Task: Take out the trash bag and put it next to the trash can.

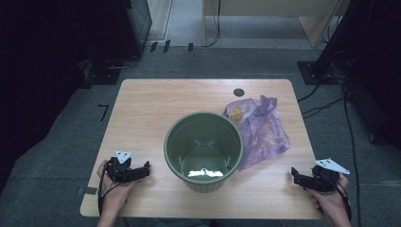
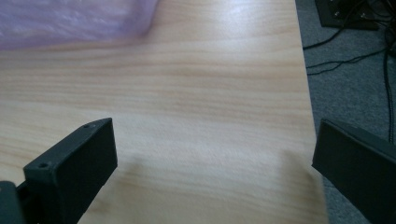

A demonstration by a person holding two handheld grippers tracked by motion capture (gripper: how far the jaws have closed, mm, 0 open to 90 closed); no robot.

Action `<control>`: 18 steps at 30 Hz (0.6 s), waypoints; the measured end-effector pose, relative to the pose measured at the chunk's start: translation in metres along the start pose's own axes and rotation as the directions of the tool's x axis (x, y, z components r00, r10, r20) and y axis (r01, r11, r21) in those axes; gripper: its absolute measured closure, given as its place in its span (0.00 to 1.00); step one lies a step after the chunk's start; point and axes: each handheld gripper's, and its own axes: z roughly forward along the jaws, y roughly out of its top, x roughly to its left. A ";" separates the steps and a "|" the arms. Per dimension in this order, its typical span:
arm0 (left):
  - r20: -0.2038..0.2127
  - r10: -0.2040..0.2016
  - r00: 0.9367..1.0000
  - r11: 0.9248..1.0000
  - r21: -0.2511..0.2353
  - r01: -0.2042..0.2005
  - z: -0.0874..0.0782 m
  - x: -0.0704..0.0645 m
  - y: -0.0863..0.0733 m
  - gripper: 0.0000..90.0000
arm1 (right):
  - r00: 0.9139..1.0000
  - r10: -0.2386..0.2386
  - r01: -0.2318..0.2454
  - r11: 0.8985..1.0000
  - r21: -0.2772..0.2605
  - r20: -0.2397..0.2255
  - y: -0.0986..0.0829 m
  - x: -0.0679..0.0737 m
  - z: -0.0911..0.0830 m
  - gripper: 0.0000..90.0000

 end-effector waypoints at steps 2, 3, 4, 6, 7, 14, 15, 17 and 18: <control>0.000 0.000 1.000 1.000 0.000 0.000 0.000 0.000 0.000 0.00 | 1.000 -0.001 0.001 1.000 0.004 -0.001 -0.002 -0.002 -0.002 0.00; 0.000 0.000 1.000 1.000 0.000 0.000 0.000 0.000 0.000 0.00 | 1.000 -0.002 0.002 1.000 0.006 -0.002 -0.003 -0.003 -0.003 0.00; 0.000 0.000 1.000 1.000 0.000 0.000 0.000 0.000 0.000 0.00 | 1.000 -0.001 0.001 1.000 0.014 -0.006 -0.004 -0.004 -0.003 0.00; 0.000 0.000 1.000 1.000 0.000 0.000 0.000 0.000 0.000 0.00 | 1.000 0.000 0.000 1.000 0.025 -0.020 -0.006 -0.006 -0.004 0.00; 0.000 0.000 1.000 1.000 0.000 0.000 0.000 0.000 0.000 0.00 | 1.000 0.006 -0.005 0.999 0.033 -0.029 -0.007 -0.007 -0.005 0.00; 0.000 0.000 1.000 1.000 0.000 0.000 0.000 0.000 0.000 0.00 | 0.999 -0.001 0.003 0.999 0.038 -0.036 -0.012 -0.008 -0.009 0.00; 0.000 0.000 1.000 1.000 0.000 0.000 0.000 0.000 0.000 0.00 | 0.999 -0.011 0.013 0.999 0.038 -0.032 -0.012 -0.008 -0.009 0.00; 0.000 0.000 1.000 1.000 0.000 0.000 0.000 0.000 0.000 0.00 | 0.999 -0.031 0.032 0.999 0.040 -0.019 -0.013 -0.006 -0.009 0.00; 0.000 0.000 1.000 1.000 0.000 0.000 0.000 0.000 0.000 0.00 | 0.999 -0.034 0.034 0.999 0.040 -0.018 -0.013 -0.006 -0.009 0.00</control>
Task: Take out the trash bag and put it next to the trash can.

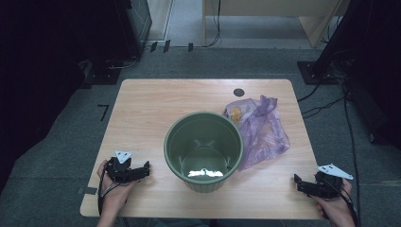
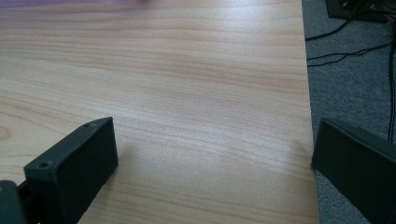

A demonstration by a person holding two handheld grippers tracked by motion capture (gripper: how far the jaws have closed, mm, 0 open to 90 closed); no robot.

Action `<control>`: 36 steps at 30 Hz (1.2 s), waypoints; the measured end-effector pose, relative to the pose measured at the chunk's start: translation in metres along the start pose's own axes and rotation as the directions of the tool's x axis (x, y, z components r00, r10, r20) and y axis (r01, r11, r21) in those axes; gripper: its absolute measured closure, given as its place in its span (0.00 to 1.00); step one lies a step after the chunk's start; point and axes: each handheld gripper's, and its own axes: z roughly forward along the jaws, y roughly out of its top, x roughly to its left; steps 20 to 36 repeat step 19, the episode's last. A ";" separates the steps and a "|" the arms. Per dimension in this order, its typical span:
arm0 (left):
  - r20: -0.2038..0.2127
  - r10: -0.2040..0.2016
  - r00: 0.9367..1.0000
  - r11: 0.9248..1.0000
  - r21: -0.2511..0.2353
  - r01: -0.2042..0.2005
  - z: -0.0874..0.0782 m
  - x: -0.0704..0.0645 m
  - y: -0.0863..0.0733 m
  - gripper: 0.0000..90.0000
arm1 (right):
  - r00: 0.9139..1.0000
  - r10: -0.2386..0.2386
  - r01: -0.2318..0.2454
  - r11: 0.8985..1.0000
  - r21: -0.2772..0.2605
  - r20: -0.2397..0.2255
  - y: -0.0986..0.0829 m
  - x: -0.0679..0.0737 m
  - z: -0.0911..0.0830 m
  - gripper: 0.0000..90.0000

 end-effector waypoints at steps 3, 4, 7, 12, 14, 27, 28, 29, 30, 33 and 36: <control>0.000 0.000 1.000 1.000 0.000 0.000 0.000 0.000 0.000 0.00 | 1.000 0.000 0.000 1.000 0.001 0.000 0.000 0.000 0.000 0.00; 0.000 0.000 1.000 1.000 0.000 0.000 0.000 0.000 0.000 0.00 | 1.000 0.000 0.000 1.000 0.000 -0.001 0.000 0.000 0.000 0.00; 0.000 0.000 1.000 1.000 0.000 0.000 0.000 0.000 0.000 0.00 | 1.000 -0.001 0.001 1.000 0.001 -0.001 0.000 0.000 0.000 0.00; 0.000 0.000 1.000 1.000 0.000 0.000 0.000 0.000 0.000 0.00 | 1.000 -0.002 0.002 1.000 0.001 -0.003 0.000 -0.001 0.000 0.00; 0.000 0.000 1.000 1.000 0.000 0.000 0.000 0.000 0.000 0.00 | 1.000 -0.002 0.002 1.000 0.001 -0.004 0.000 -0.001 0.000 0.00; 0.000 0.001 1.000 1.000 0.000 -0.001 0.000 0.000 0.000 0.00 | 1.000 -0.001 0.001 1.000 0.001 -0.004 0.000 -0.001 0.000 0.00; 0.000 0.001 1.000 1.000 0.000 -0.001 0.000 0.000 0.000 0.00 | 1.000 -0.001 0.001 1.000 0.001 -0.004 0.000 -0.001 0.000 0.00; 0.000 0.001 1.000 1.000 0.000 -0.001 0.000 0.000 0.000 0.00 | 1.000 -0.001 0.001 1.000 0.001 -0.004 0.000 -0.001 0.000 0.00; 0.000 0.001 1.000 1.000 0.000 -0.001 0.000 0.000 0.000 0.00 | 1.000 -0.001 0.001 1.000 0.001 -0.004 0.000 -0.001 0.000 0.00; 0.000 0.001 1.000 1.000 0.000 -0.001 0.000 0.000 0.000 0.00 | 1.000 -0.001 0.001 1.000 0.001 -0.004 0.000 -0.001 0.000 0.00; 0.000 0.001 1.000 1.000 0.000 -0.001 0.000 0.000 0.000 0.00 | 1.000 -0.001 0.001 1.000 0.001 -0.004 0.000 -0.001 0.000 0.00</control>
